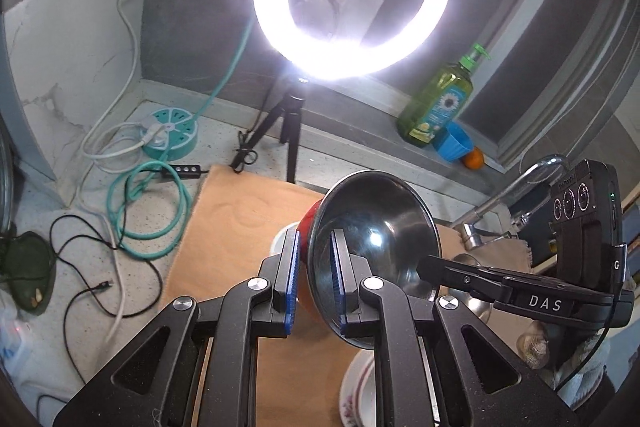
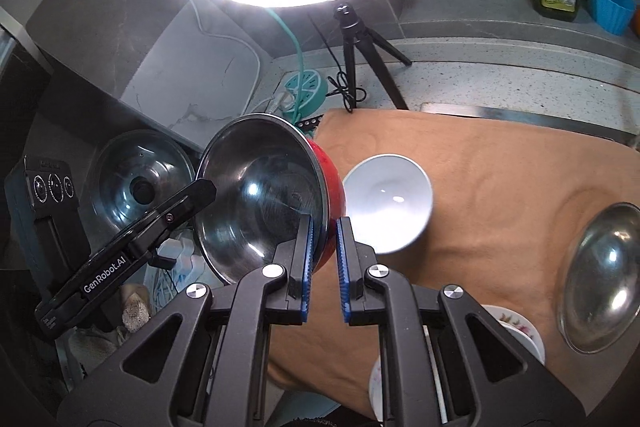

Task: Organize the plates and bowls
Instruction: 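Lift the red-sided bowl and carry it over the large steel bowl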

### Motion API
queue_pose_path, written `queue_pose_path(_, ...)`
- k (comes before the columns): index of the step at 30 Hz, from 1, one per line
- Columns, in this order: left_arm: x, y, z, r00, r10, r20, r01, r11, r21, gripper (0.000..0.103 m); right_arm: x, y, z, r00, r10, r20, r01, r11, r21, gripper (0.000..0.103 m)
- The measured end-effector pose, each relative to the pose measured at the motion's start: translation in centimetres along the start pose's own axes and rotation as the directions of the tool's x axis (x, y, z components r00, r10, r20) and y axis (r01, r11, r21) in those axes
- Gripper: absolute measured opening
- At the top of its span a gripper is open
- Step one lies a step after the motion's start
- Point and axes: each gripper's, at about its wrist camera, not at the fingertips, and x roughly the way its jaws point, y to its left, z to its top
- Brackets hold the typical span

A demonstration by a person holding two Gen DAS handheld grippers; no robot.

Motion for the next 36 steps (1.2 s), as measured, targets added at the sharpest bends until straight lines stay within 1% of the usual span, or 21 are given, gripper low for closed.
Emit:
queue_pose_path(5,0.6,-2.9,-1.1,1.0,-0.021,-0.014,0.021,0.999,0.024,0.013,-2.8,-2.5,-0.9,1.0,-0.016,0.015,0.016,1.0,0.015,0.011)
queue_pose_path(8,1.5,-4.9,-1.8,0.999,-0.042,-0.033,0.043,0.998,0.039,0.013,-4.0,-3.9,-1.2,0.999,-0.032,0.023,0.032,0.999,0.025,0.011)
queue_pose_path(12,3.0,-7.5,-2.6,0.996,-0.07,-0.062,0.074,0.996,0.056,0.013,-6.1,-6.7,-2.0,0.998,-0.06,0.037,0.058,0.997,0.052,0.011)
queue_pose_path(16,5.2,-10.1,-3.4,0.99,-0.102,-0.101,0.11,0.991,0.074,0.013,-7.9,-9.6,-2.5,0.995,-0.089,0.049,0.085,0.993,0.086,0.011)
queue_pose_path(22,8.3,-13.9,-4.5,0.979,-0.131,-0.159,0.149,0.984,0.102,0.013,-10.1,-14.1,-3.3,0.988,-0.142,0.059,0.133,0.982,0.137,0.011)
queue_pose_path(29,12.0,-17.3,-5.8,0.965,-0.129,-0.229,0.164,0.977,0.138,0.013,-11.1,-19.0,-4.0,0.981,-0.188,0.051,0.174,0.962,0.208,0.011)
queue_pose_path(36,15.0,-19.2,-6.9,0.953,-0.096,-0.289,0.15,0.973,0.174,0.013,-10.5,-22.7,-4.9,0.975,-0.22,0.018,0.208,0.946,0.249,0.011)
